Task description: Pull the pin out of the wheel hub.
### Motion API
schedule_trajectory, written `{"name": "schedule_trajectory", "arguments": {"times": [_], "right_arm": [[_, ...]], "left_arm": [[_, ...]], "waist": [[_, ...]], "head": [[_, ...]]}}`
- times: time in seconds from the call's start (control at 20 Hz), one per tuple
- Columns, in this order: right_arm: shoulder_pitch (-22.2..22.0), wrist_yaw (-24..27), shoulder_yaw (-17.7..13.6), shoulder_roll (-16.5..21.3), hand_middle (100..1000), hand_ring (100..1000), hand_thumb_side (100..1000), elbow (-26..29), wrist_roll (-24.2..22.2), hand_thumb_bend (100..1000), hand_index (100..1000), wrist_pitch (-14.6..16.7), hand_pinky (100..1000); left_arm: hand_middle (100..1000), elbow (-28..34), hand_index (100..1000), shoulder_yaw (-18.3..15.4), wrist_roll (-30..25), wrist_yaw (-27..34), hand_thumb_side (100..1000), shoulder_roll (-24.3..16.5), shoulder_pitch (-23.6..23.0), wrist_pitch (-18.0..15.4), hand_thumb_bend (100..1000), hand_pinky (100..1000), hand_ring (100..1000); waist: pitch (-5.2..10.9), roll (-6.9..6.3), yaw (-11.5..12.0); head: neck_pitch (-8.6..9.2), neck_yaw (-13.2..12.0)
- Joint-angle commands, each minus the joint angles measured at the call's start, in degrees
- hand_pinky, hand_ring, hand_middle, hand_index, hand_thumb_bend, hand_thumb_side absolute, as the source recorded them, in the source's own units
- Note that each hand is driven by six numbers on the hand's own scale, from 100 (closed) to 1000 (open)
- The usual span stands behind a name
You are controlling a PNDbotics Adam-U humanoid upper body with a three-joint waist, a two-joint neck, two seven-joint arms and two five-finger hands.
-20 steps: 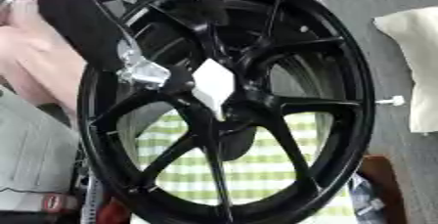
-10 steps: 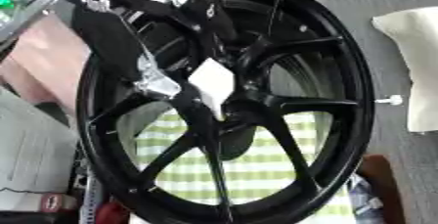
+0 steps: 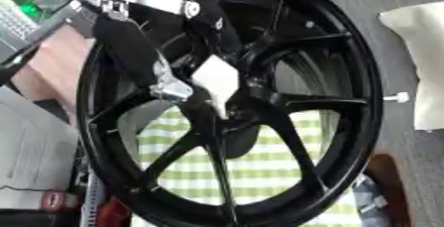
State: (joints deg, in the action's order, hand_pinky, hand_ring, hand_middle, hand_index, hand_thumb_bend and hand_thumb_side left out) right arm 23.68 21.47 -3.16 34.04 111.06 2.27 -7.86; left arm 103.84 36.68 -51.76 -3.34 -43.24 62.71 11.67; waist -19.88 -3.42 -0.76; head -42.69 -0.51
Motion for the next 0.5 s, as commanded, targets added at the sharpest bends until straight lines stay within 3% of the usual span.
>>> {"name": "schedule_trajectory", "arguments": {"times": [0.05,0.5], "right_arm": [[0.8,0.38,-0.46,0.74,510,702,295,0.55,-0.1,272,629,0.03,887],[1.03,0.39,-0.54,0.49,510,702,297,0.55,-0.14,272,628,0.0,887]], "left_arm": [[834,-0.02,905,0.42,-0.21,0.36,539,-0.34,0.52,-0.3,338,924,865],[799,-0.91,883,1.6,-0.21,1.09,532,-0.21,-0.2,-2.63,286,918,842]], "waist": [[0.79,0.24,-0.16],[0.29,0.36,-0.28]], "head": [[-0.02,-0.31],[0.11,-0.34]]}}
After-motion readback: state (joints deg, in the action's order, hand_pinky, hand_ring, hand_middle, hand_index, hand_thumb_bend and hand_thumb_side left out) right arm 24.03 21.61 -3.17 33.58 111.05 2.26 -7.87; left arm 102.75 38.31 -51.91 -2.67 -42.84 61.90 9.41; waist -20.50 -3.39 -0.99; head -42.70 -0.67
